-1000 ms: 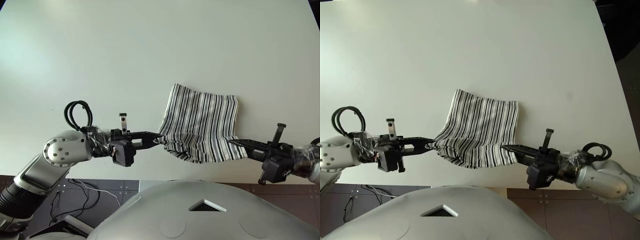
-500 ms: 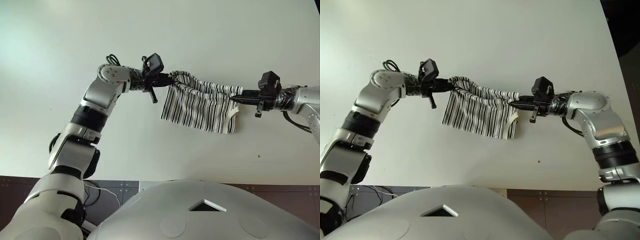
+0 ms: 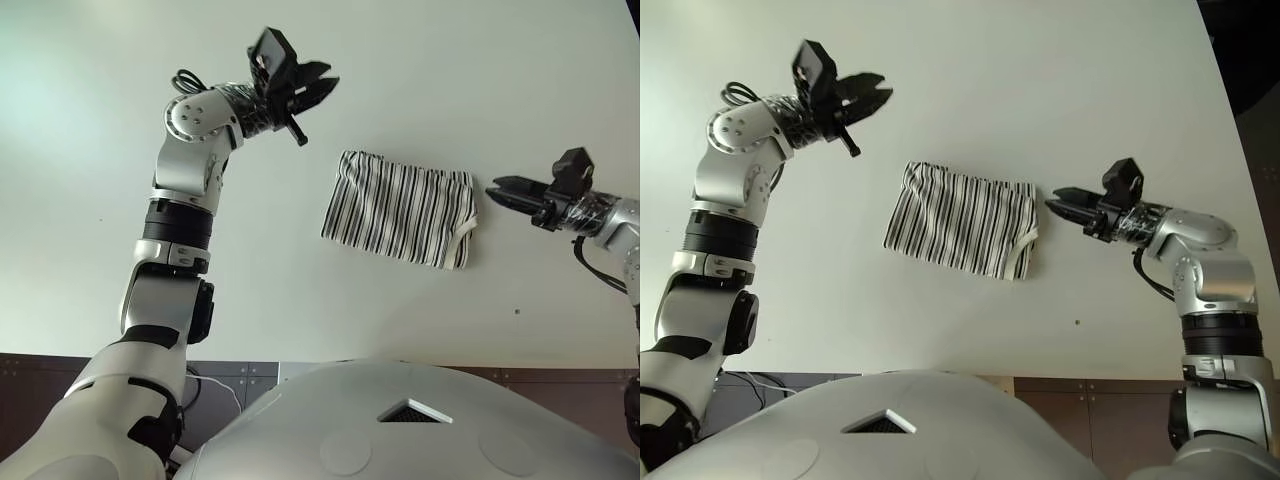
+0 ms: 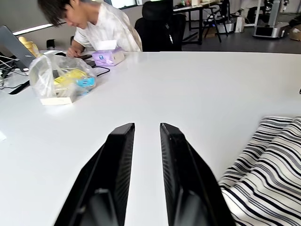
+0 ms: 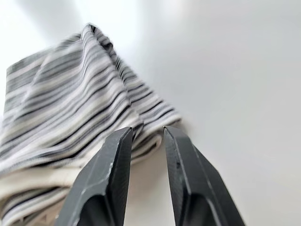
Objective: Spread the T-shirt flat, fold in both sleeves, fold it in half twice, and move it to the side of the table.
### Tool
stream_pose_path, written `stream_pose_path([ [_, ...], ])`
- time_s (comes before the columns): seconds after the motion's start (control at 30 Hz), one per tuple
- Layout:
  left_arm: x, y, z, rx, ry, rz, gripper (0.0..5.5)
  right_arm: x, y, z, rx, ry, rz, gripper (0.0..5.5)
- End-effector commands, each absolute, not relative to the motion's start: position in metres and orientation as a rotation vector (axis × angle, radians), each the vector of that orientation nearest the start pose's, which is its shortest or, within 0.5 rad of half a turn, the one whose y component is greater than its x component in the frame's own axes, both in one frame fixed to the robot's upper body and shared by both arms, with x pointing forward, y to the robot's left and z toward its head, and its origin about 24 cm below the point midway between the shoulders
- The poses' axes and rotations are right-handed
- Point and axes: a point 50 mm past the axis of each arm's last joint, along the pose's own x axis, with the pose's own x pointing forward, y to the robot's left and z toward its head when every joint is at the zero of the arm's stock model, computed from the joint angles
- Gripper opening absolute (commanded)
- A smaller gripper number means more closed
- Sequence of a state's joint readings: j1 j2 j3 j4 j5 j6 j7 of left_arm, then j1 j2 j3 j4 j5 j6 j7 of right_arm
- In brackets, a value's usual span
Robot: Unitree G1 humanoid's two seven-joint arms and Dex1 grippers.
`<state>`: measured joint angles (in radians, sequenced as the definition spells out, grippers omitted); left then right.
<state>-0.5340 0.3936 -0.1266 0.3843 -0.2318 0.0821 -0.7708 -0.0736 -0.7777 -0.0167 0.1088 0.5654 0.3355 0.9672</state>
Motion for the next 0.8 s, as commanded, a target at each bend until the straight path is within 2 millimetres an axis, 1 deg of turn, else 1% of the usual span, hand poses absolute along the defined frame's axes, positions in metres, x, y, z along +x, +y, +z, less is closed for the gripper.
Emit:
stream_pose_path([
  [0.03, 0.325, 0.164, 0.108, 0.266, -0.007, -0.75, 0.98, 0.244, -0.219, 0.1, 0.095, 0.276, 1.018, 1.21],
  [0.07, 0.323, 0.163, 0.106, 0.278, -0.007, -0.746, 0.98, 0.243, -0.209, 0.1, 0.099, 0.278, 1.062, 1.21],
  [0.13, 0.311, 0.165, 0.091, 0.392, 0.061, -0.805, 0.98, 0.242, -0.189, 0.093, 0.071, 0.31, 1.149, 1.21],
  [0.2, 0.293, 0.17, 0.075, 0.514, 0.124, -0.904, 0.98, 0.243, -0.178, 0.07, -0.022, 0.394, 1.2, 1.21],
  [0.27, 0.285, 0.172, 0.074, 0.561, 0.13, -0.945, 0.98, 0.246, -0.176, 0.042, -0.127, 0.489, 1.192, 1.21],
  [0.33, 0.286, 0.169, 0.079, 0.565, 0.105, -0.951, 0.98, 0.249, -0.18, 0.024, -0.164, 0.536, 1.158, 1.21],
  [0.4, 0.284, 0.161, 0.085, 0.568, 0.067, -0.961, 0.98, 0.256, -0.195, 0.0, -0.234, 0.617, 1.04, 1.21],
  [0.47, 0.282, 0.157, 0.088, 0.578, 0.036, -0.966, 0.98, 0.259, -0.221, -0.022, -0.356, 0.711, 0.87, 1.21],
  [0.5, 0.281, 0.157, 0.09, 0.575, 0.026, -0.955, 0.98, 0.255, -0.237, -0.029, -0.388, 0.749, 0.787, 1.21],
  [0.57, 0.282, 0.164, 0.095, 0.573, 0.007, -0.897, 0.98, 0.239, -0.272, -0.036, -0.377, 0.813, 0.618, 1.21],
  [0.6, 0.282, 0.169, 0.097, 0.571, 0.001, -0.855, 0.98, 0.227, -0.29, -0.039, -0.36, 0.845, 0.521, 1.21],
  [0.63, 0.281, 0.173, 0.098, 0.57, -0.003, -0.816, 0.98, 0.217, -0.305, -0.04, -0.352, 0.869, 0.448, 1.21],
  [0.67, 0.28, 0.177, 0.098, 0.565, -0.004, -0.784, 0.98, 0.203, -0.322, -0.043, -0.329, 0.903, 0.338, 1.21],
  [0.73, 0.276, 0.181, 0.097, 0.559, -0.002, -0.733, 0.98, 0.169, -0.358, -0.048, -0.259, 0.97, 0.069, 1.21],
  [0.77, 0.273, 0.182, 0.096, 0.556, -0.002, -0.711, 0.98, 0.149, -0.376, -0.051, -0.2, 0.989, -0.118, 1.21],
  [0.8, 0.27, 0.182, 0.095, 0.556, -0.002, -0.696, 0.98, 0.13, -0.387, -0.056, -0.161, 1.014, -0.258, 1.21],
])
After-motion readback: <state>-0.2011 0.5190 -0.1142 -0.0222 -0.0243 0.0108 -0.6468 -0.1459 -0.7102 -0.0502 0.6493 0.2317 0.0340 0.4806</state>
